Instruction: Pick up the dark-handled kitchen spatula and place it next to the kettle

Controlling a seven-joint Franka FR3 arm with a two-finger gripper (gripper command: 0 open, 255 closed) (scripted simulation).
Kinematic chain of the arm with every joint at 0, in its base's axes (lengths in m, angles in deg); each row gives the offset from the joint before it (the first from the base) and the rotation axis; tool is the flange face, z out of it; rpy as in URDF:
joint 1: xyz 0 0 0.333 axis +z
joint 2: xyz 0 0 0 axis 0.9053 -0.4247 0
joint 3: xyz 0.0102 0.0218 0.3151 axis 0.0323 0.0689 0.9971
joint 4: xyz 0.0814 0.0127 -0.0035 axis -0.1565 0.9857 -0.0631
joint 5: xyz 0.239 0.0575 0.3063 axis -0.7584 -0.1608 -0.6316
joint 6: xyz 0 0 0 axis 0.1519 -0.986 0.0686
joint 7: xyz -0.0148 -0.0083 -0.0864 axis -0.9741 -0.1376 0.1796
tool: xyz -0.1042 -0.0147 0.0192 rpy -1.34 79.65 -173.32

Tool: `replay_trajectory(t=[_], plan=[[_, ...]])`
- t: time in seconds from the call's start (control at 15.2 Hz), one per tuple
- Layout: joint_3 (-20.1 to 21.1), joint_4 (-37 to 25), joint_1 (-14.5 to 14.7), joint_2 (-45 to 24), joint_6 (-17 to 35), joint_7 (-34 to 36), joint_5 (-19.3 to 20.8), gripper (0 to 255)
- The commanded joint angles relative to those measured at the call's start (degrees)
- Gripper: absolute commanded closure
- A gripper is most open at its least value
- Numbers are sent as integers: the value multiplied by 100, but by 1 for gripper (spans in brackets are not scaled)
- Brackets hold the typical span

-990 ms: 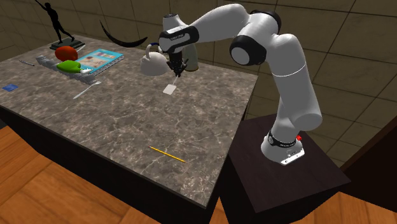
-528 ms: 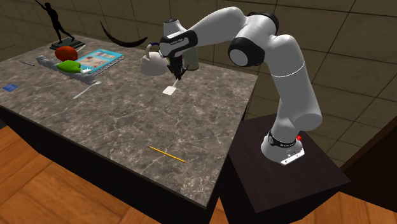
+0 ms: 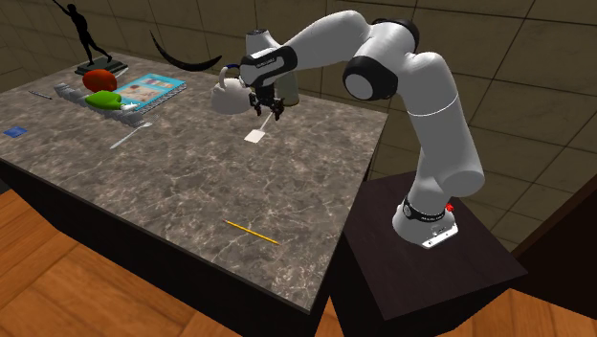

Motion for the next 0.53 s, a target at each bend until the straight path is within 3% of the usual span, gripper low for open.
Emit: replay_trajectory(t=[0.0, 0.33, 0.46], plan=[[0, 0, 0, -1, 0, 0, 0, 0], [-125, -342, 72, 279, -578, 120, 197, 0], [-125, -341, 72, 279, -578, 121, 198, 0]])
